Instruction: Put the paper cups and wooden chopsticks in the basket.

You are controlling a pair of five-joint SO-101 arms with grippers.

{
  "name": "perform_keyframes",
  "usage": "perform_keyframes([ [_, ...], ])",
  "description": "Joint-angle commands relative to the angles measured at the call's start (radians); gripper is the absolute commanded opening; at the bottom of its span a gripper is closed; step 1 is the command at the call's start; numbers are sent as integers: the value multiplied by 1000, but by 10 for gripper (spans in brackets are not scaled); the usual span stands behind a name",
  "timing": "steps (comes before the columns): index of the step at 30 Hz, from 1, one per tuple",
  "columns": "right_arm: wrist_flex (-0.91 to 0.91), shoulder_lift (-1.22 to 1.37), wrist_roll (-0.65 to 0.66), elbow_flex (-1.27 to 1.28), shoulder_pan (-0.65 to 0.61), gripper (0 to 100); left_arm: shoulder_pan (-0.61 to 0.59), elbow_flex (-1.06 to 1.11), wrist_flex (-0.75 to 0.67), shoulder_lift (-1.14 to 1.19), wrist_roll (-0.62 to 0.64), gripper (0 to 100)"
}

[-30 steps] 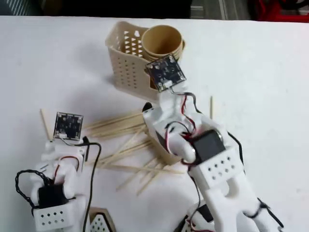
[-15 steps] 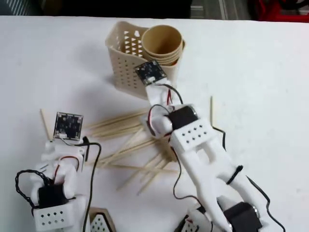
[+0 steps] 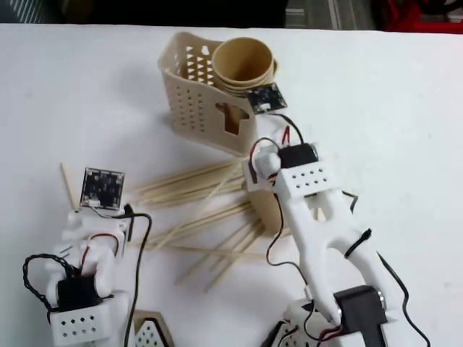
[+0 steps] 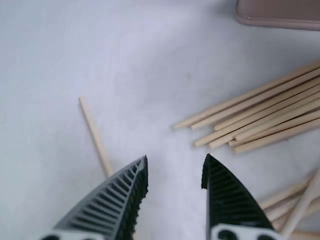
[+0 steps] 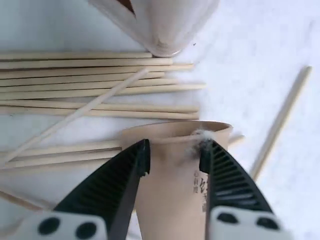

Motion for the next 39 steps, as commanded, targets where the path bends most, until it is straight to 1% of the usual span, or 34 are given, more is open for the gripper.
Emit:
perform_keyframes([
  [1, 22, 31, -2, 6, 31, 170, -7, -3, -15, -10, -11, 188],
  [12, 119, 30, -2, 5, 53, 171, -7, -3, -17, -10, -11, 188],
  [17, 196, 30, 0, -71, 51, 173, -7, -3, -17, -10, -11, 188],
  [21, 302, 30, 83, -153, 44, 177, -7, 3, -20, -10, -11, 188],
  [23, 366, 30, 101, -189, 47, 213, -4, 8, -21, -10, -11, 188],
  [27, 490, 30, 104, -227, 51, 329, -4, 8, -21, -10, -11, 188],
  [29, 532, 30, 104, -229, 44, 368, -4, 8, -21, -10, -11, 188],
  [35, 556, 39, 109, -219, 44, 382, -5, 8, -21, -10, -11, 188],
  [39, 556, 39, 109, -157, 31, 382, -7, 8, -21, -10, -11, 188],
])
